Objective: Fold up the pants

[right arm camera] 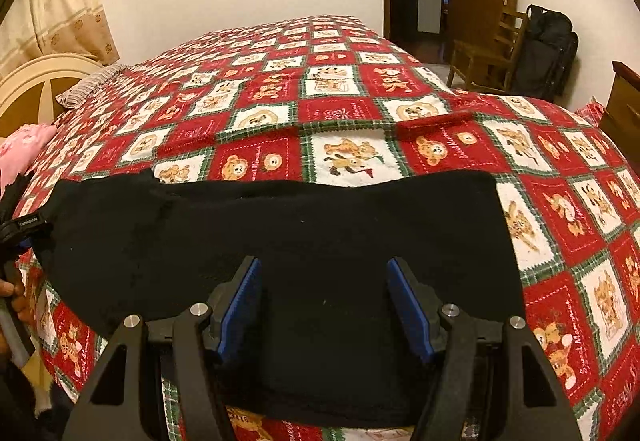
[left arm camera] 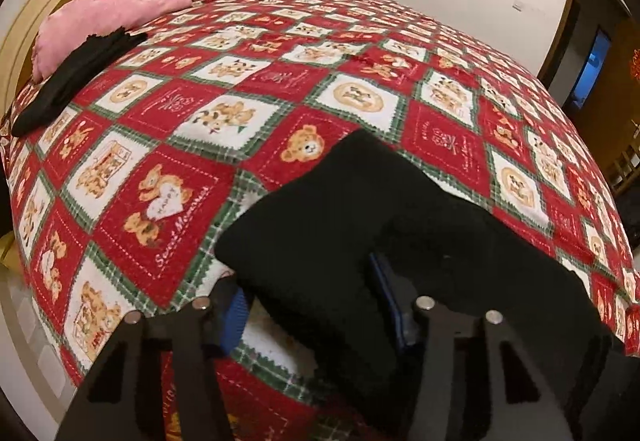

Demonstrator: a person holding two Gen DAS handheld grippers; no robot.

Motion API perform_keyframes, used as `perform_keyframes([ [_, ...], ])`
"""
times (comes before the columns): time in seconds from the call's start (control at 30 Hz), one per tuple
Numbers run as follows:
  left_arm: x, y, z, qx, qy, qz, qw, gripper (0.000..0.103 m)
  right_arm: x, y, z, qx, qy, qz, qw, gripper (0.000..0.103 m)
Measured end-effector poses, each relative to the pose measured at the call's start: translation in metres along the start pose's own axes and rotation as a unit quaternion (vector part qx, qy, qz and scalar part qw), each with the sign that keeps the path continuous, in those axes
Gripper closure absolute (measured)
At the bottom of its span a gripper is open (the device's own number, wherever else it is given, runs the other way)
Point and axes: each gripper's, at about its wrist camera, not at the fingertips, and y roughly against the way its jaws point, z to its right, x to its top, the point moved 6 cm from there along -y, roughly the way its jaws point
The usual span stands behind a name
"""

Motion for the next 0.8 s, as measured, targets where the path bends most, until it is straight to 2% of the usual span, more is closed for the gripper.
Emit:
perform_keyframes([
  [0.07, 0.000, 0.001, 0.002, -0.009, -0.001, 0.001, 1.0000, 0.060, 0.000, 0.000, 0.001, 0.001, -0.004, -0.002, 1.000, 0.037],
  [0.27, -0.001, 0.004, 0.012, -0.017, -0.016, 0.007, 0.9997, 0.078, 0.000, 0.002, 0.003, -0.001, -0.006, -0.001, 1.000, 0.037],
  [0.43, 0.005, 0.017, 0.016, -0.038, -0.007, 0.007, 0.9992, 0.080, -0.001, 0.002, 0.004, 0.001, -0.010, -0.001, 1.000, 0.037],
  [0.6, 0.019, 0.050, 0.036, -0.074, -0.021, 0.040, 0.9962, 0.080, 0.001, 0.006, 0.013, 0.003, -0.022, 0.005, 1.000, 0.037],
  [0.8, 0.029, 0.099, 0.086, -0.138, -0.077, 0.086, 0.9836, 0.080, 0.006, 0.020, 0.040, 0.000, -0.067, 0.022, 0.997, 0.037],
])
